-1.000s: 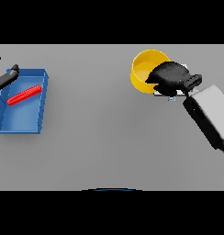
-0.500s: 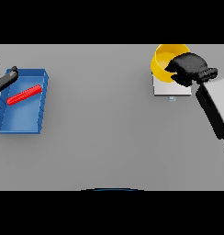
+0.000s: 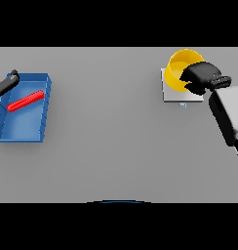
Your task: Pick up the red beaker and tilt it to pour out 1 green nut into yellow bowl. Pick up the yellow bowl and place it on the metallic measuring scale.
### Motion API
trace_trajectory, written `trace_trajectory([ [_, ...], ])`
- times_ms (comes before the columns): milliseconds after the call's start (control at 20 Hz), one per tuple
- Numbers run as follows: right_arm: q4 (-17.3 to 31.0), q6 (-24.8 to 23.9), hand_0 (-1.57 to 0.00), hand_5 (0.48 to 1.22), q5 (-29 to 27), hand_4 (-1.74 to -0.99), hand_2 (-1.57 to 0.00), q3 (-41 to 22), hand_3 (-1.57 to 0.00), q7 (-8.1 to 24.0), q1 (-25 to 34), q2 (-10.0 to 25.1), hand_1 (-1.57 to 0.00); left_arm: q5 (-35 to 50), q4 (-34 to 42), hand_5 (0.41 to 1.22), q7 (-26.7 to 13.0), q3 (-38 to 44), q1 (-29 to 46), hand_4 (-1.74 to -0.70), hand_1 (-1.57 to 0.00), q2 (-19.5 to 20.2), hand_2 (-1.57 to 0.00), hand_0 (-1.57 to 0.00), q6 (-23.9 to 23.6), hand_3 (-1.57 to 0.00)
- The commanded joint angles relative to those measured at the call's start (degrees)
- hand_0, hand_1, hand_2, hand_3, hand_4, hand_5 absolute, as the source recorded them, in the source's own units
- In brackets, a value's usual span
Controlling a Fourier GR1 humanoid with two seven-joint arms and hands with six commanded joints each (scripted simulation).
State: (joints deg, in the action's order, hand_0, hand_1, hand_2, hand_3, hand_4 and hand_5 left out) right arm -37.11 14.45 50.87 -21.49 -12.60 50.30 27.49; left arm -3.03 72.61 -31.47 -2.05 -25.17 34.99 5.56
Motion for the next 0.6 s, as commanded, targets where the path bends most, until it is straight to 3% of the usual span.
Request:
trace_trajectory([
  [0, 0.1, 0.2, -1.57, 1.221, -0.1, -1.741, -1.38, 0.1, -1.4, -0.6, -0.2, 0.1, -1.57, 0.3, 0.9, 0.799, 0.7, -0.3, 0.7, -0.85, 0.0, -0.3, 0.0, 0.0, 0.2, 0.0],
  [150, 1.7, -0.3, -1.57, 1.221, 0.5, -1.741, -1.37, 0.3, -1.45, -0.5, -0.2, -0.4, -1.57, 0.4, 0.1, 0.783, 0.7, 0.2, 0.3, -0.84, 0.0, 0.2, 0.0, 0.0, 0.4, 0.0],
  [250, 2.0, 0.3, -1.57, 1.221, 0.4, -1.741, -1.44, 0.8, -1.25, -0.7, 0.4, -0.2, -1.5, 0.5, 0.7, 0.779, 0.5, -0.1, 0.5, -0.84, 0.0, -0.2, 0.0, 0.0, 0.4, 0.0],
  [300, 1.7, 0.8, -1.56, 1.221, 0.5, -1.682, -1.34, 0.9, -1.11, -1.0, 0.0, -0.1, -1.43, 0.4, 1.1, 0.775, 0.3, -0.3, 0.7, -0.84, 0.0, -0.2, 0.0, 0.0, 0.2, 0.0],
  [400, 2.0, 1.6, -1.33, 1.074, -0.2, -1.592, -1.01, 1.6, -0.82, 0.1, 0.0, -0.7, -1.12, 0.6, 1.4, 0.774, 0.1, -0.2, 0.7, -0.84, 0.0, 0.0, 0.0, 0.0, 0.6, 0.0],
  [550, 2.5, 2.7, -0.76, 0.923, -1.6, -1.513, -0.58, 2.7, -0.48, 0.2, -0.2, -1.2, -0.67, 0.5, -0.2, 0.764, 0.4, 0.0, 0.0, -0.84, 0.0, -0.4, 0.0, 0.0, 0.4, 0.0],
])
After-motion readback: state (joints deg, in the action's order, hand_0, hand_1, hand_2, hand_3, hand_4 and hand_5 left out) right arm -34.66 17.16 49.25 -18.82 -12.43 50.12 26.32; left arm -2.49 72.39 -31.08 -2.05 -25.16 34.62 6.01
